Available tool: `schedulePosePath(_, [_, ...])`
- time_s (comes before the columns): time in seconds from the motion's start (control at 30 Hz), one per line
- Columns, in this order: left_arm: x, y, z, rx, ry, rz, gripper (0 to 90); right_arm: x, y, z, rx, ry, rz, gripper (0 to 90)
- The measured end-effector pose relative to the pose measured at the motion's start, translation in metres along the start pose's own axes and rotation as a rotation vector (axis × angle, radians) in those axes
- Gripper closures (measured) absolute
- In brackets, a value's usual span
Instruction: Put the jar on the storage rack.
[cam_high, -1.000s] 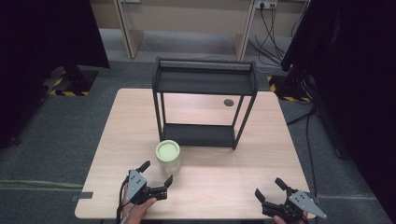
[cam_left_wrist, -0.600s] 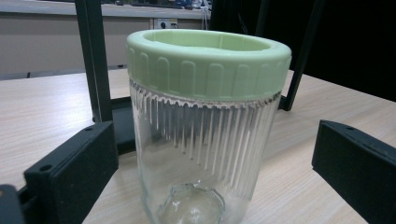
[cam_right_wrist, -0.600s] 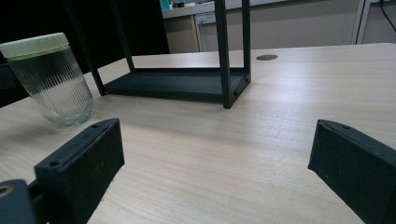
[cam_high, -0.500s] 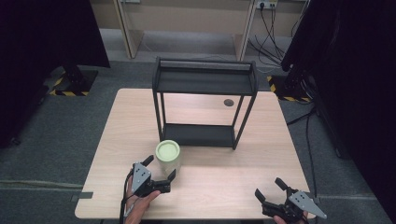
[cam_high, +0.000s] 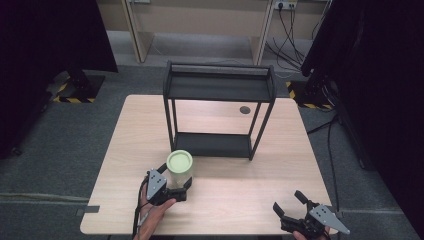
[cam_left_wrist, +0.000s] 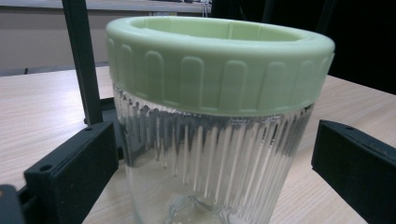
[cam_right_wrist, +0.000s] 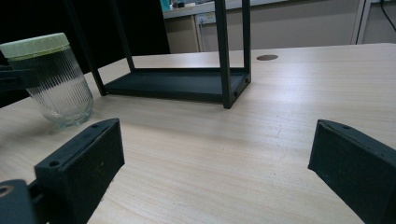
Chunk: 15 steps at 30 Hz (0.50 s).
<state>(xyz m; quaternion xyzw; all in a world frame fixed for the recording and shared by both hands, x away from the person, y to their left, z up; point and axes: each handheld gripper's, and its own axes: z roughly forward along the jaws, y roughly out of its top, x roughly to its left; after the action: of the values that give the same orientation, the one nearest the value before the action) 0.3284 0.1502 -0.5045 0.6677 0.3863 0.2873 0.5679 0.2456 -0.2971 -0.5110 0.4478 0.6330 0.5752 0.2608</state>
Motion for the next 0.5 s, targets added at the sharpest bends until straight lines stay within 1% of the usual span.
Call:
schedulePosePath(0.27, [0.001,0.001,0.009,0.007,0.007,0.007,1.4,0.0,0.0,0.0,-0.001,-0.001,0.002,3.3])
schedulePosePath(0.5, [0.0,0.0,0.016,0.011,0.016,0.011,4.6,-0.001,0.0,0.0,-0.001,0.0,0.003,3.3])
